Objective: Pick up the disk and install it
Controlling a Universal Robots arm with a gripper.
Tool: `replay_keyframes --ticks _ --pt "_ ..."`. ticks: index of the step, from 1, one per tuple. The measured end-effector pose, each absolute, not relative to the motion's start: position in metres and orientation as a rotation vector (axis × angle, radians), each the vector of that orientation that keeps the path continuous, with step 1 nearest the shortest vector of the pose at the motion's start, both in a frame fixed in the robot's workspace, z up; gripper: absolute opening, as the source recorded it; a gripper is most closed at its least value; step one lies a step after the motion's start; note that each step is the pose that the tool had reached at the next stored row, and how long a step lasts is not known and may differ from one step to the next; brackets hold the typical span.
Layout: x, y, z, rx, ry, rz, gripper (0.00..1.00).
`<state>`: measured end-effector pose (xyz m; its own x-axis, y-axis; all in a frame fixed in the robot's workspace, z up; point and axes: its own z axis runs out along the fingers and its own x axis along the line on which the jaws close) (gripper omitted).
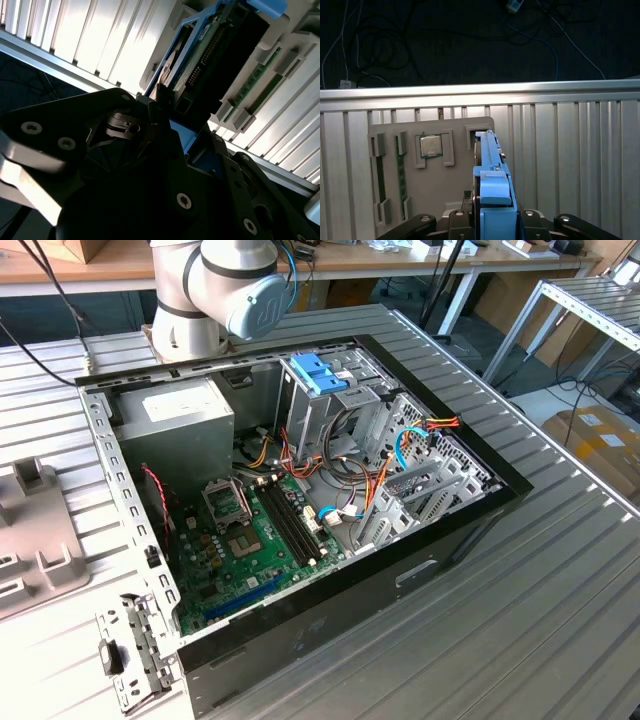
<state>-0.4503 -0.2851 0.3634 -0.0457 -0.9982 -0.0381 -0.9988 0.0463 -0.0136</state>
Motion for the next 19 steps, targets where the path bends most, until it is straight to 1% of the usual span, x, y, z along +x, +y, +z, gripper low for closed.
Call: replay_keyframes --ticks 19 --pt "-0.450 -0.285 0.383 -2.144 2.245 0.026 0.37"
